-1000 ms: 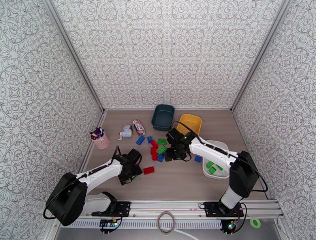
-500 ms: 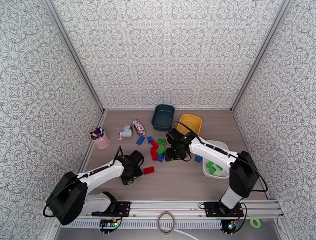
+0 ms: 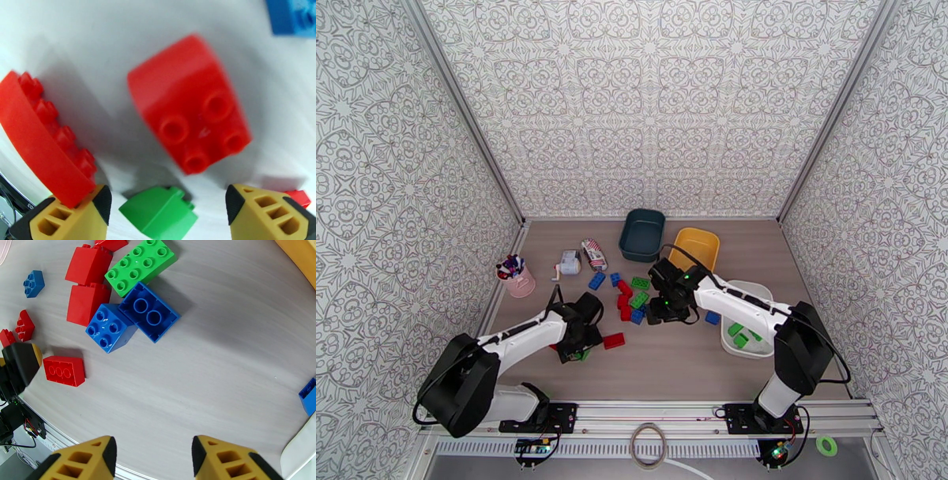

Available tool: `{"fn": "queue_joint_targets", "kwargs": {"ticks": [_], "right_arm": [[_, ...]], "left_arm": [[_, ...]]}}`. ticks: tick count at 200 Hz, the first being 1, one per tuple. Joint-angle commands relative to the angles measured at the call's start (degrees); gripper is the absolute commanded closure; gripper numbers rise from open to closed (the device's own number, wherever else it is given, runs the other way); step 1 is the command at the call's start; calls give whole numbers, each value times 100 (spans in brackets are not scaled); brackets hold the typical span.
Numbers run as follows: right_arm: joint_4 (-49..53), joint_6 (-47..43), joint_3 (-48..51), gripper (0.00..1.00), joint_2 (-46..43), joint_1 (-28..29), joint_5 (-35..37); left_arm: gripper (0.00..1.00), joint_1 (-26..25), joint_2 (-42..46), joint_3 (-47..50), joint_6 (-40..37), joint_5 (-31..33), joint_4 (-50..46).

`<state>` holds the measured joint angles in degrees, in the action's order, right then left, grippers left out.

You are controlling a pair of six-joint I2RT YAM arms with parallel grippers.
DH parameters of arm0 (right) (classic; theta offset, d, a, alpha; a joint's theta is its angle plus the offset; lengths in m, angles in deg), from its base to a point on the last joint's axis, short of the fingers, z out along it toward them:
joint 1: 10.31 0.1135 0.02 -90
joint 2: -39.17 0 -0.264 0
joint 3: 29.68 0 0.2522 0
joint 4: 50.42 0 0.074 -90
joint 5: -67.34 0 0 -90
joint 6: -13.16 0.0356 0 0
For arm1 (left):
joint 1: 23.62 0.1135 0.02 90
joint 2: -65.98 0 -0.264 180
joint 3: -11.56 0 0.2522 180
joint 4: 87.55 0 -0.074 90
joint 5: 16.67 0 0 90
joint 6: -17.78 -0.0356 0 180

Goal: Sort the legos into containers by color

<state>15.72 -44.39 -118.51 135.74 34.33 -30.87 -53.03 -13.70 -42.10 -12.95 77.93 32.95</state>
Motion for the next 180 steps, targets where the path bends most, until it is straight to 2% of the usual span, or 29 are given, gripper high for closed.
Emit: {"fn": "queue_joint_targets", "kwargs": {"ticks": [1,53,93,180], "right_arm": [[-59,111,87,45,-145,-3,21],[-80,191,152,45,-227,0,65],[-105,228,185,45,-253,0,48],[-107,269,264,46,-393,-6,99]], "left_arm": [[16,80,-118,-222,-522,34,78],[16,-329,-306,-393,-779,-575,392],[17,-771,-265,-389,-504,-513,166],[34,-1023,-206,-72,-117,-423,62]]}}
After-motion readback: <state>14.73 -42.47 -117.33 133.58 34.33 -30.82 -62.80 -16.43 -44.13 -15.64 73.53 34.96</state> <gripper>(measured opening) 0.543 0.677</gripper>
